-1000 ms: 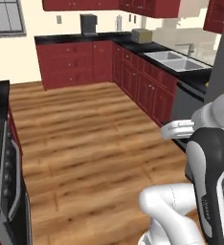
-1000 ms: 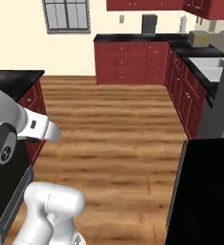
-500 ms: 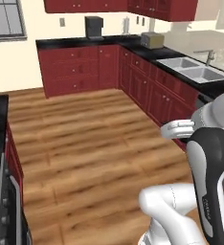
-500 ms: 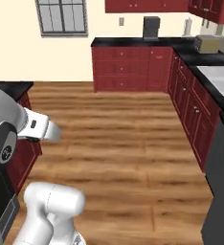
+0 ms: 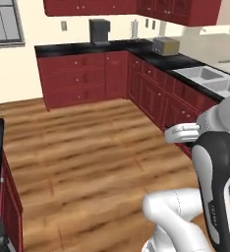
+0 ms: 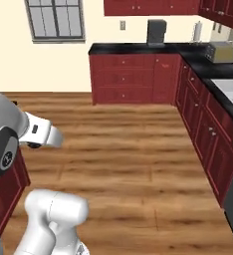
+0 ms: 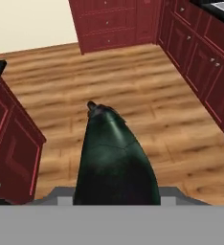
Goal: Pick the eggplant from the microwave and place it on plate located on the counter.
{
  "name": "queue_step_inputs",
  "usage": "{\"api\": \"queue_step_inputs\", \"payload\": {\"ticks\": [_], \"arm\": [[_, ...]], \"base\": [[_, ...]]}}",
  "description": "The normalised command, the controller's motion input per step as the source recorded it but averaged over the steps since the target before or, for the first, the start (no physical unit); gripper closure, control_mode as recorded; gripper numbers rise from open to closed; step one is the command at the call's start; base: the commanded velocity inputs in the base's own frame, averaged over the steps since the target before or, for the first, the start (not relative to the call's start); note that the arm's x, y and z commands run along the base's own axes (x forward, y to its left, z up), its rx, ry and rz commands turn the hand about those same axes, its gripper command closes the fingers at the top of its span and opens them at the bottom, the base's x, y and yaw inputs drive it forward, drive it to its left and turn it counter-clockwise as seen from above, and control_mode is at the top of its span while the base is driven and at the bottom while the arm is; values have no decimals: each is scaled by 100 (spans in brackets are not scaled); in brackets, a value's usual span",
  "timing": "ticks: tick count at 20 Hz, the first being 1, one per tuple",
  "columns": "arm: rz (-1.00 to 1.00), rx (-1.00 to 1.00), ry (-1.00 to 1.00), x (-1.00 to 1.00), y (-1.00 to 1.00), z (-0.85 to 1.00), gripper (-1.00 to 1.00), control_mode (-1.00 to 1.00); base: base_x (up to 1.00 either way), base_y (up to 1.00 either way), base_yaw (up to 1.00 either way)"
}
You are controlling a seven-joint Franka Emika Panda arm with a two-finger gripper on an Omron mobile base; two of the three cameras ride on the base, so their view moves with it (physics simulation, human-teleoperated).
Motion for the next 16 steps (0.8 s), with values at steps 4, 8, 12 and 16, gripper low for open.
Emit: {"api": "queue_step_inputs", "payload": {"ticks": [4, 8, 12, 16], "arm": [[0, 0, 0, 0, 0, 0, 100, 100], [0, 0, 0, 0, 0, 0, 100, 100], [0, 0, 0, 0, 0, 0, 100, 100], [0, 0, 0, 0, 0, 0, 100, 100]], "base": [[84, -4, -51], [29, 0, -79], [9, 0, -87], [12, 6, -87]]}}
